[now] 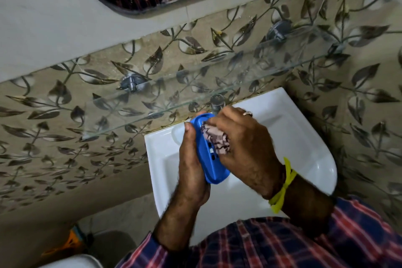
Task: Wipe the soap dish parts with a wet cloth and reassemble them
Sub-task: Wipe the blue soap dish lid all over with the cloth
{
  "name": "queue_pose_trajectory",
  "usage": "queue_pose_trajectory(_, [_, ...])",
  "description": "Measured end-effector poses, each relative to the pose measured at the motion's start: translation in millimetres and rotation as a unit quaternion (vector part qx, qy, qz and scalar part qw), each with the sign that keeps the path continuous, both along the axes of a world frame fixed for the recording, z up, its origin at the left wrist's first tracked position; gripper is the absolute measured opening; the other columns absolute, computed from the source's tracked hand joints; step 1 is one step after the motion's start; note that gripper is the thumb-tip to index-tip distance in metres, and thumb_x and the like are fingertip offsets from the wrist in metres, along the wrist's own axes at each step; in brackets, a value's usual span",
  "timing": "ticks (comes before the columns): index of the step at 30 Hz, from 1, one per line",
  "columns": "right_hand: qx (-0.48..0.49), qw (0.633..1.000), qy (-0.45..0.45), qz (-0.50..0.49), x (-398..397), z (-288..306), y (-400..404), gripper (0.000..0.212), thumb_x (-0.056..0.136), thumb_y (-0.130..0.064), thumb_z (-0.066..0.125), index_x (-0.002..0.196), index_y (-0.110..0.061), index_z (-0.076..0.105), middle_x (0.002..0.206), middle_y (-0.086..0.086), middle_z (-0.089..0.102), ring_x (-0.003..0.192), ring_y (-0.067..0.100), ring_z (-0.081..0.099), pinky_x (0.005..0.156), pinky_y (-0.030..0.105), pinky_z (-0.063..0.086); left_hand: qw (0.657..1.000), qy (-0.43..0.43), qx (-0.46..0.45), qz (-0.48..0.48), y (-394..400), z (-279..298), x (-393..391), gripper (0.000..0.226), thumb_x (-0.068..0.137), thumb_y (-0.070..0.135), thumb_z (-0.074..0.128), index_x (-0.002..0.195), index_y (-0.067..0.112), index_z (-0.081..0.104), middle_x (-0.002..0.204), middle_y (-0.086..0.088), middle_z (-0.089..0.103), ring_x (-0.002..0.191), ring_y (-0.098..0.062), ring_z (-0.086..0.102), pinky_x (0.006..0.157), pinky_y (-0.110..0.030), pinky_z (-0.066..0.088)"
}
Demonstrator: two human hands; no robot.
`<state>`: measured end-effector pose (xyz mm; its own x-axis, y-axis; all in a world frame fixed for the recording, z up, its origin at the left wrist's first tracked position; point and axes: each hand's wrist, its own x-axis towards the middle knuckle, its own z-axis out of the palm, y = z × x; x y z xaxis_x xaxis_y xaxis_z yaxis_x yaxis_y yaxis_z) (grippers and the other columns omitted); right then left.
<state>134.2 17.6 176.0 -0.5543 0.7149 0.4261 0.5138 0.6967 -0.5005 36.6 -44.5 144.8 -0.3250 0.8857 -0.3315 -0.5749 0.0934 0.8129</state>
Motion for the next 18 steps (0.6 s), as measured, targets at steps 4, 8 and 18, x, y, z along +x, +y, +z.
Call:
queue_pose_trajectory(4, [-0.012, 0.999, 0.008, -0.035, -0.3, 0.5, -1.2, 0.037, 0.066, -0.015, 0.056, 0.100, -0.018, 0.069, 0.094, -0.001, 0.061, 0.087, 0.028, 0.063, 0.062, 0.036, 0.055, 1.000, 0.027, 0.003, 0.005, -1.9, 1.1, -1.9, 0.067, 0.095, 0.058, 0.033, 0.133, 0.012, 0.062, 0.126, -0.017, 0.071, 0.118, -0.035, 0.066, 0.097, -0.046, 0.054])
queue_pose_trajectory(8, [0.013, 1.000, -0.011, 0.016, -5.8, 3.9, -3.4, 0.037, 0.069, -0.016, 0.058, 0.104, -0.015, 0.070, 0.097, 0.003, 0.062, 0.088, 0.029, 0.062, 0.064, 0.034, 0.052, 0.999, 0.039, 0.017, 0.016, -5.6, -3.0, 0.1, 0.059, 0.099, 0.054, 0.034, 0.124, 0.013, 0.068, 0.122, -0.016, 0.072, 0.116, -0.031, 0.067, 0.106, -0.052, 0.046])
queue_pose_trajectory(18, [-0.067, 0.994, 0.084, -0.023, -11.9, 1.9, -0.2, 0.019, 0.076, -0.010, 0.071, 0.093, -0.015, 0.063, 0.093, 0.000, 0.065, 0.083, 0.026, 0.063, 0.067, 0.041, 0.055, 0.994, 0.095, 0.039, 0.024, -6.3, -2.1, -2.6, 0.063, 0.095, 0.061, 0.040, 0.130, 0.014, 0.064, 0.123, -0.016, 0.071, 0.114, -0.033, 0.067, 0.102, -0.051, 0.051])
